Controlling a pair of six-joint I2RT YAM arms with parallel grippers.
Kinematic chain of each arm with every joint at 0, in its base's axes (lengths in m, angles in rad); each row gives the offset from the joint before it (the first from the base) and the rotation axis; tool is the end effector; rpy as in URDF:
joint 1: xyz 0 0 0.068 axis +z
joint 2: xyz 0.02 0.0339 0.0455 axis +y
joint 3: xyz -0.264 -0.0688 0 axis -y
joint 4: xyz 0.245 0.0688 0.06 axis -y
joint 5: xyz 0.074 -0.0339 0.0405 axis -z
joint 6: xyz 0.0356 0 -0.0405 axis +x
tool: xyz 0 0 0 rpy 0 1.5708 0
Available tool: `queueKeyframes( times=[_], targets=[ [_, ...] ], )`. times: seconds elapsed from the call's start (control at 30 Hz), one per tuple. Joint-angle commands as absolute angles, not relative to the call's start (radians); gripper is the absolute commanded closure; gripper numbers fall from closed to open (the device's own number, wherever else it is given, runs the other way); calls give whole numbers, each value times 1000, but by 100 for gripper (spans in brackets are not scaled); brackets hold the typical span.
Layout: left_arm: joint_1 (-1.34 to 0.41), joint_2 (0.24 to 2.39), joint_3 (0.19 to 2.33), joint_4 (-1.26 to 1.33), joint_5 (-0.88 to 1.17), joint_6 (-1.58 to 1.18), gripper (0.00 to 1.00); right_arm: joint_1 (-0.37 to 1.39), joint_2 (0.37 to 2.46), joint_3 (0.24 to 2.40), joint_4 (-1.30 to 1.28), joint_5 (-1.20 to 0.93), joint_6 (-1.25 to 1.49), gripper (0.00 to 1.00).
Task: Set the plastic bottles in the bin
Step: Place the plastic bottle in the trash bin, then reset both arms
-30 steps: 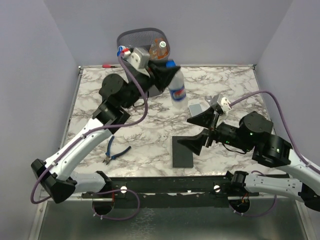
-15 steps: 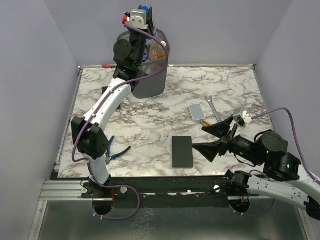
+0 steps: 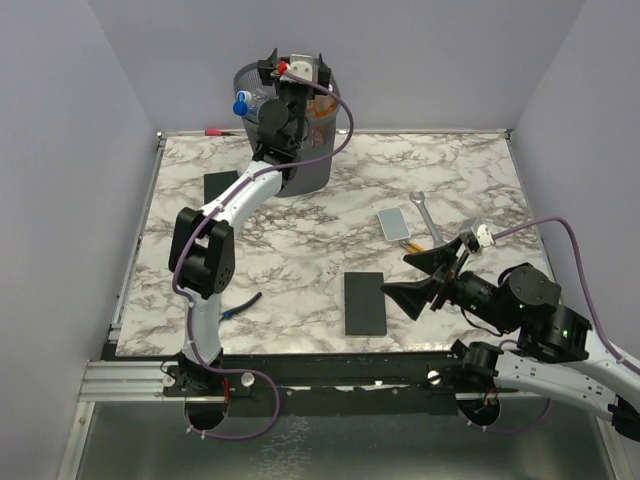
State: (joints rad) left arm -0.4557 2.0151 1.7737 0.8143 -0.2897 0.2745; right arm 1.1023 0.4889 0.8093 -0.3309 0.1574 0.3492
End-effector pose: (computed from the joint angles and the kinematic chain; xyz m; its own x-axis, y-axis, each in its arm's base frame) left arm 0.4324 -0.2006 0.4102 0.5244 0.0323 -0.8508 0.0665 0.9947 0.0787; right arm 0.0545 0.0954 0.3705 -0.2817 0.1916 -0.9402 -0.7599 0.5537 0.3406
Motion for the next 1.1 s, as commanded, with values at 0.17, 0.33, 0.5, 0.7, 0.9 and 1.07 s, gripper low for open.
queueKeyframes(
  times=[0.17, 0.33, 0.5, 0.7, 0.9, 1.07],
  targets=[
    [-453, 1799, 1659, 876, -315, 271, 1, 1107, 514, 806, -274, 204, 349, 0],
    [-454, 1643, 1587, 872, -319, 270, 1, 1106, 522, 817, -270, 207, 350, 0],
    [-464, 1448, 1458, 811, -377, 216, 1, 1107, 513, 815, -275, 245, 359, 0],
    [-469, 1231, 1400, 208, -534, -144, 1, 1106, 505, 784, -266, 391, 407, 0],
    [-473, 1103, 1240, -145, -578, -495, 1, 1106, 518, 755, -271, 595, 506, 0],
    [-477, 1005, 1099, -230, -616, -639, 1, 1106, 536, 744, -238, 637, 514, 0]
  ],
)
